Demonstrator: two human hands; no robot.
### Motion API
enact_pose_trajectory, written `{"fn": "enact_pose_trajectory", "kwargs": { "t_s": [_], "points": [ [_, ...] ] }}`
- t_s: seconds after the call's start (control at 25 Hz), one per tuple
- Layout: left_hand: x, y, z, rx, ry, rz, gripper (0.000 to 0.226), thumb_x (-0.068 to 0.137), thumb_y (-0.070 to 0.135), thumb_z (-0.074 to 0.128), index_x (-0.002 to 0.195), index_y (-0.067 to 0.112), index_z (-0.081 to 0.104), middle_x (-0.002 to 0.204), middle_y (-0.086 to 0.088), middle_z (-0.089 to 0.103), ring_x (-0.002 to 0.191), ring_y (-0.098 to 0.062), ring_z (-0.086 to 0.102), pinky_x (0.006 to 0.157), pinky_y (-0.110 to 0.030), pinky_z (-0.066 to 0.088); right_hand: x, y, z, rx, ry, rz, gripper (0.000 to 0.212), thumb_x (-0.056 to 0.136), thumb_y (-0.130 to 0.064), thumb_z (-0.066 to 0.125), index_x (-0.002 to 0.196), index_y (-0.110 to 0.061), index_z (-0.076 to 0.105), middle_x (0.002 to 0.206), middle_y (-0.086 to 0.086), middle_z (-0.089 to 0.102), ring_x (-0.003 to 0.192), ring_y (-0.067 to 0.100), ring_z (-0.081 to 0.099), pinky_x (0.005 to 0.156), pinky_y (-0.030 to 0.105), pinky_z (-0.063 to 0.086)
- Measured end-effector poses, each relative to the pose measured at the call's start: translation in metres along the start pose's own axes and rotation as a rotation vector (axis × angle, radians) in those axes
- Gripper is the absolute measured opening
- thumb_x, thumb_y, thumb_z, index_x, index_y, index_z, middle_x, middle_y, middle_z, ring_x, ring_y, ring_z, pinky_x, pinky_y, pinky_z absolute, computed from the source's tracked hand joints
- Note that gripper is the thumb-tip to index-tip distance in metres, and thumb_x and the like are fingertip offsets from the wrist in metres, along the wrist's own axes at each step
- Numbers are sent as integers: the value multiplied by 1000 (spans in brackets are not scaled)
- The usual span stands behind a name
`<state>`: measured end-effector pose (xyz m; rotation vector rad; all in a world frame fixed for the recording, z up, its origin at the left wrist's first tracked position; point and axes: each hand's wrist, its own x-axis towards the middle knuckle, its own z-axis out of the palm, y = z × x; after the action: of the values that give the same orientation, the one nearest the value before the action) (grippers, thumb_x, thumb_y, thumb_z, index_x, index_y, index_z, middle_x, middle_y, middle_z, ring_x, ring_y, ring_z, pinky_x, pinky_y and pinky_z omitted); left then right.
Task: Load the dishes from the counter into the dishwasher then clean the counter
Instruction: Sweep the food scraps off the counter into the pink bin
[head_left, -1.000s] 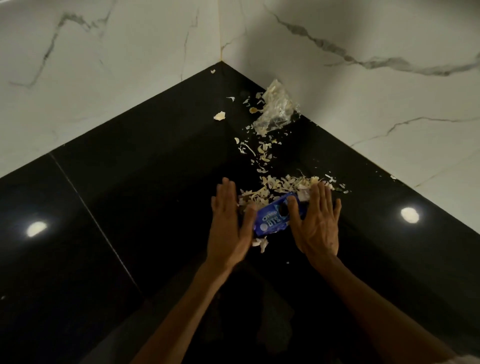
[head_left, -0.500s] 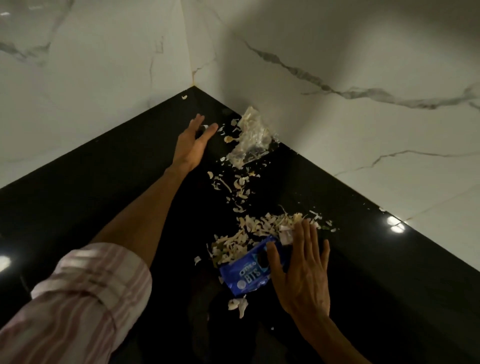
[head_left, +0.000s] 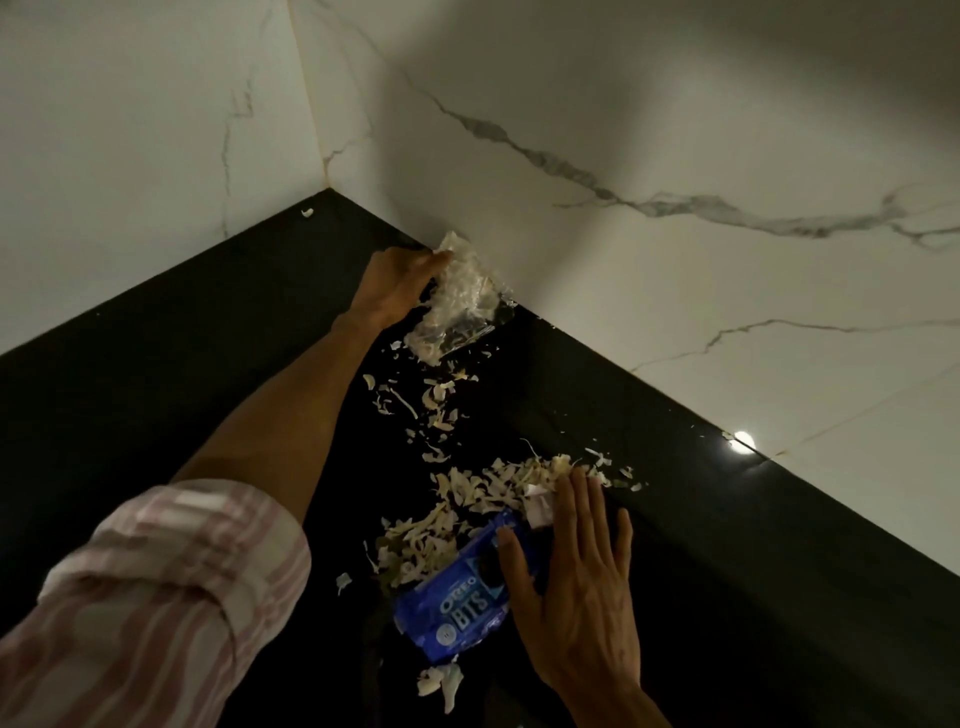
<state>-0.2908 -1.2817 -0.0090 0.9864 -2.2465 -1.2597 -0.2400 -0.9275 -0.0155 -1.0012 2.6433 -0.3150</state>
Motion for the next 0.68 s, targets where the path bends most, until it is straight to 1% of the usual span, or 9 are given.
{"fn": "enact_pose_trajectory", "kwargs": {
  "t_s": [0.04, 0.12, 0.2, 0.32, 0.44, 0.48, 0.52, 0.6, 0.68],
  "points": [
    [-6, 3, -1, 106, -44, 50, 47, 96, 44, 52, 64, 10, 54, 61, -2, 53, 52, -9, 47, 62, -25, 42, 0, 0, 0, -10, -3, -3, 95, 75, -82, -13, 150, -26, -24, 156, -8, -31, 137, 4, -39, 117, 36, -22],
    [-28, 9, 4, 276, -143, 148, 32, 100, 29, 48, 79, 12, 64, 80, -6, 64, 64, -8, 53, 67, -20, 41, -2, 1, 0, -37, -7, -10, 96, 74, -81, -15, 151, -25, -23, 157, -7, -30, 138, 6, -38, 116, 35, -23],
    [-59, 13, 12, 287, -234, 265, 27, 101, 22, 48, 97, 7, 70, 97, -11, 67, 80, -16, 60, 78, -27, 47, -3, 0, -1, -28, 8, -11, 96, 75, -80, -14, 152, -23, -19, 158, -5, -26, 140, 7, -35, 116, 34, -23],
    [-115, 8, 23, 76, -313, 304, 25, 100, 33, 50, 98, 19, 70, 86, -10, 69, 73, -22, 68, 70, -34, 57, -4, 1, 1, -7, 47, -21, 96, 78, -80, -11, 154, -21, -12, 160, -4, -19, 144, 9, -28, 117, 33, -21],
    [-153, -4, 22, -196, -282, 150, 39, 92, 62, 48, 110, 35, 71, 99, -23, 69, 91, -39, 67, 78, -49, 58, -5, 3, 4, 43, 115, -44, 95, 83, -78, -4, 156, -17, -1, 162, -1, -9, 148, 10, -18, 120, 34, -15],
    [-165, -6, 20, -209, -280, 150, 46, 90, 67, 45, 115, 37, 69, 103, -20, 70, 96, -34, 68, 83, -45, 57, -5, 4, 6, 81, 145, -57, 93, 85, -76, -1, 156, -16, 3, 163, 0, -4, 149, 11, -13, 121, 35, -12],
    [-177, -5, 19, -217, -291, 168, 51, 90, 68, 42, 121, 35, 66, 110, -11, 70, 103, -24, 67, 88, -35, 55, -5, 6, 8, 127, 173, -66, 89, 88, -73, 2, 156, -16, 7, 163, 1, 0, 149, 11, -9, 122, 36, -8],
    [-193, -1, 17, -278, -310, 170, 55, 94, 58, 41, 130, 22, 61, 127, 2, 65, 118, -7, 60, 97, -21, 47, -5, 9, 11, 209, 225, -73, 81, 92, -66, 7, 155, -15, 13, 163, 3, 10, 150, 11, -1, 123, 37, -2],
    [-199, 7, 11, -348, -276, 114, 47, 100, 42, 41, 133, 14, 57, 134, 3, 60, 125, -2, 54, 108, -28, 43, -6, 9, 11, 277, 265, -73, 77, 94, -62, 10, 154, -15, 17, 163, 4, 15, 149, 9, 2, 123, 35, 0]
  ]
}}
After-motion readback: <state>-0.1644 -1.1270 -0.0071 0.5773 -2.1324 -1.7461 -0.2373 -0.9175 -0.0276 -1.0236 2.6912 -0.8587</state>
